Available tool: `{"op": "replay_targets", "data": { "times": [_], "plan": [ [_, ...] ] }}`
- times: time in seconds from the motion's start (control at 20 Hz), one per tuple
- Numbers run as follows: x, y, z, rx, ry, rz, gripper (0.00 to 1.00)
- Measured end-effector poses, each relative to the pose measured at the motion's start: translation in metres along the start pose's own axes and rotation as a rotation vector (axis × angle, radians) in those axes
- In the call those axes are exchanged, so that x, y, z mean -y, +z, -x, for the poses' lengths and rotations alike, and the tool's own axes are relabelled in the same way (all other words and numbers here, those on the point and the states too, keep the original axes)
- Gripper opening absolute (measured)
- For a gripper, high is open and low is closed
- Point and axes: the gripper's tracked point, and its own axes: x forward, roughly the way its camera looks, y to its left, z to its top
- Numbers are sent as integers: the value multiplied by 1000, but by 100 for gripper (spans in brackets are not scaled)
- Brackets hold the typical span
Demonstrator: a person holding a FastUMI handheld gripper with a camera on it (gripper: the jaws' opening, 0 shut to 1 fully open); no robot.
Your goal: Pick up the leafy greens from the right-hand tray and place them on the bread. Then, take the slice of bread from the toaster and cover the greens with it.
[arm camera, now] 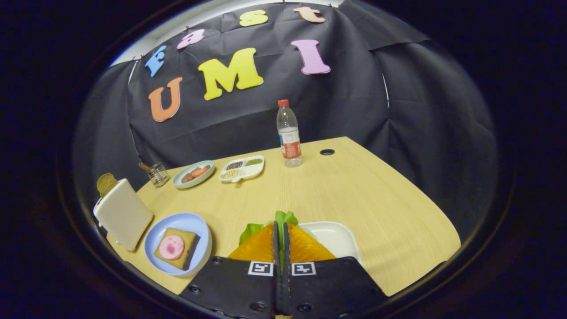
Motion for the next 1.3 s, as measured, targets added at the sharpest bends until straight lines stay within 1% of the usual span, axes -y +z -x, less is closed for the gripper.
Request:
{"op": "replay_targets", "data": {
  "times": [0.25,0.45,0.7,0.9,1.1,1.3],
  "plan": [
    [-16,20,14,60,33,-48,1],
    [-41,29,27,76,53,-59,0],
    [-94,37,38,99,74,-36,0],
    [-145,31,36,114,85,-3,1],
    [-188,12,23,119,93,50,0],
    [-208,-8,7,104,75,56,0]
  ]
}}
